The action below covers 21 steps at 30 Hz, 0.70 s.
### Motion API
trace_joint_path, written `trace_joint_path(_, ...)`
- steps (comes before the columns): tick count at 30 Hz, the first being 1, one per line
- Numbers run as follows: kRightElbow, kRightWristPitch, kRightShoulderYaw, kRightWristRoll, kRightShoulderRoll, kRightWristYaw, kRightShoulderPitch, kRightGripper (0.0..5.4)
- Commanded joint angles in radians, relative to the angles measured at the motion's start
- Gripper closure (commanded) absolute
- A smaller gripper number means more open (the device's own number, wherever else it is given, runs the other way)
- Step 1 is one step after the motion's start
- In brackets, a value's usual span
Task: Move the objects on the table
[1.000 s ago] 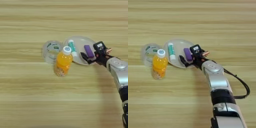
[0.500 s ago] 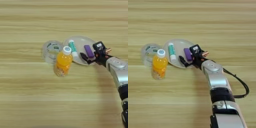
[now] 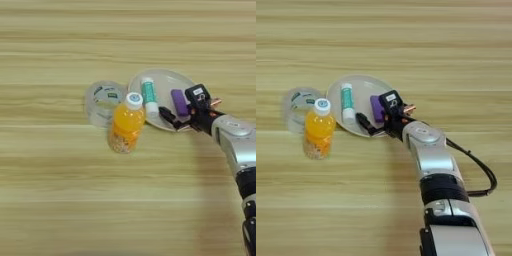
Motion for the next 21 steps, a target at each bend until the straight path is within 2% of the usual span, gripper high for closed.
trace_joint_path(1, -0.014, -0.010, -0.011, 0.010, -0.027, 0.000, -0.069, 0.06)
trace_joint_path(3, -0.010, -0.001, -0.013, 0.019, -0.023, 0.010, -0.069, 0.06)
trace_joint_path(7, -0.008, 0.005, -0.014, 0.027, -0.020, 0.018, -0.069, 0.51)
trace_joint_path(16, -0.026, 0.022, -0.016, 0.034, -0.022, 0.025, -0.064, 1.96)
trace_joint_path(21, -0.029, 0.023, -0.018, 0.034, -0.022, 0.026, -0.063, 2.59)
